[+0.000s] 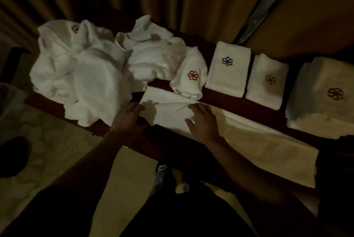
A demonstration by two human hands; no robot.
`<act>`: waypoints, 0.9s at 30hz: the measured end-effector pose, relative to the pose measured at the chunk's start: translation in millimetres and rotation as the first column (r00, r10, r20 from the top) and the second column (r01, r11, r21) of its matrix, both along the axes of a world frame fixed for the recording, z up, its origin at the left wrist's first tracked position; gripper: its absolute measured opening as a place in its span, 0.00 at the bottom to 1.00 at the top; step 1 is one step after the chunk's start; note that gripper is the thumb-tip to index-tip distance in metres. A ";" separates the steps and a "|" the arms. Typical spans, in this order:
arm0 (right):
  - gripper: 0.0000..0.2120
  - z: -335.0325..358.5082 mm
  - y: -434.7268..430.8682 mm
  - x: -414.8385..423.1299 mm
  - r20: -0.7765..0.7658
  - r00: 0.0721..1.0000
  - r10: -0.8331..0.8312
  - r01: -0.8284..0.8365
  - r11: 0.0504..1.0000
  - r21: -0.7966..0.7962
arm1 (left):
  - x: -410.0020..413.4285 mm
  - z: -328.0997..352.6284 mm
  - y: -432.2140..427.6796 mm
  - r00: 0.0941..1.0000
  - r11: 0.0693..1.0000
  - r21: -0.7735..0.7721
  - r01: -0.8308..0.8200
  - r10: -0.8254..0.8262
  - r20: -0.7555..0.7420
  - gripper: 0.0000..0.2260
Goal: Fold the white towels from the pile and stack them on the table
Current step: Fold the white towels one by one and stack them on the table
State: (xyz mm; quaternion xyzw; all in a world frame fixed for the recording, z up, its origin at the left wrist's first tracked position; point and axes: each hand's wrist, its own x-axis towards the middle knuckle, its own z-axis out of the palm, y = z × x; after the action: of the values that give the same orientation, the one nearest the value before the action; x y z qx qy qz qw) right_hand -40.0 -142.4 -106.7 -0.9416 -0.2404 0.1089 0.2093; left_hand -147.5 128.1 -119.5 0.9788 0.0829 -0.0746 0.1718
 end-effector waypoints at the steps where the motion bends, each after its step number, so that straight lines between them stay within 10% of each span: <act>1: 0.22 -1.0 9.3 -2.0 0.004 1.000 0.028 -0.028 1.000 -0.003 | -1.5 -2.2 3.9 1.000 1.000 -0.003 0.021 -0.021 -0.007 0.31; 12: 0.29 -12.7 51.7 2.8 -0.279 0.949 0.144 -0.223 0.935 -0.277 | 4.9 -9.2 14.6 0.999 0.988 -0.147 -0.046 0.046 -0.005 0.21; 21: 0.22 -9.8 58.8 -4.3 -0.208 0.966 0.157 -0.218 0.923 -0.318 | -4.2 -7.9 7.1 0.990 0.946 -0.294 -0.137 0.136 -0.027 0.27; 27: 0.07 -14.1 70.0 1.0 -0.084 0.988 0.129 -0.148 0.948 -0.283 | 2.7 -10.3 8.8 0.961 0.909 -0.314 -0.276 0.255 -0.105 0.12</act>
State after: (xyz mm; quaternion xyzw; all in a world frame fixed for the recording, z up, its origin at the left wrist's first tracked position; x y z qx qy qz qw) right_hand -39.0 -72.4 -120.8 -0.9388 -0.2803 0.1877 0.0692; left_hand -144.8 136.8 -129.8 0.9138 0.2070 -0.0934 0.3368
